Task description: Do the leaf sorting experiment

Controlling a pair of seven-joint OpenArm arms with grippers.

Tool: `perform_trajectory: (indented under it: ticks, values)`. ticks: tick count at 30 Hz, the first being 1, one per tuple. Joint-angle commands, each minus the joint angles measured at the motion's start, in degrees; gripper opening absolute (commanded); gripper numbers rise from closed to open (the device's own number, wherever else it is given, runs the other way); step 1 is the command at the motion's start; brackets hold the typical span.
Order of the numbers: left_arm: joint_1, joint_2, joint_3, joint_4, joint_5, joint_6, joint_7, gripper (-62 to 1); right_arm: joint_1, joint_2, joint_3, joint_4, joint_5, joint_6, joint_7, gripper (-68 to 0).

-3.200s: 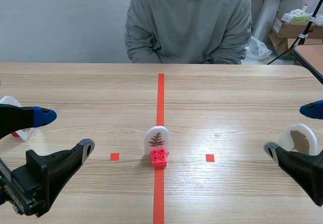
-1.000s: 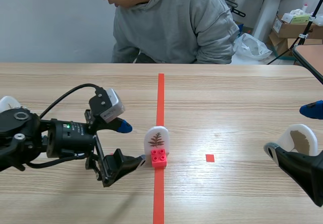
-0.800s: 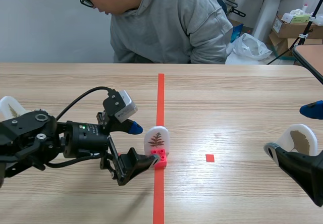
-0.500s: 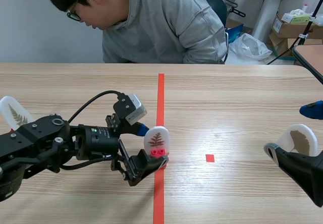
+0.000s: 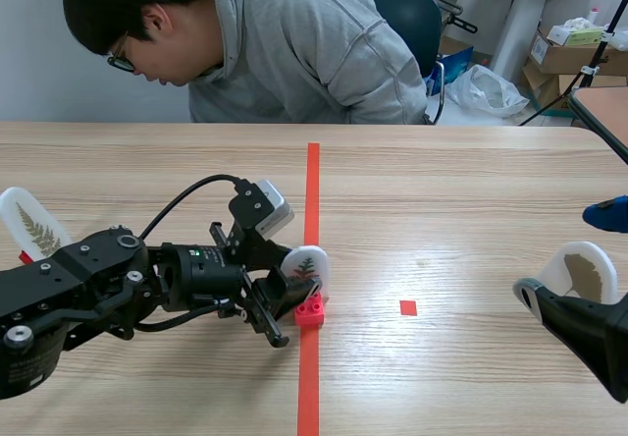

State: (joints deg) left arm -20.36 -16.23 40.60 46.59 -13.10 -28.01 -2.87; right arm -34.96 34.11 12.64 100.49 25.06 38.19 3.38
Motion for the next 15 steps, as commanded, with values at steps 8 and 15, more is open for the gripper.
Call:
perform_trajectory:
  ticks: [8, 15]
  values:
    - [-0.7, 0.2, -0.1, 1.0, -0.8, 0.3, -0.8, -54.2, 0.9, 0.5, 0.2, 0.4, 0.7, -0.2, 0.9, -0.8]
    - [-0.7, 0.2, -0.1, 1.0, -0.8, 0.3, -1.5, -55.4, 0.9, 0.5, 0.2, 0.4, 0.7, -0.2, 0.9, -0.8]
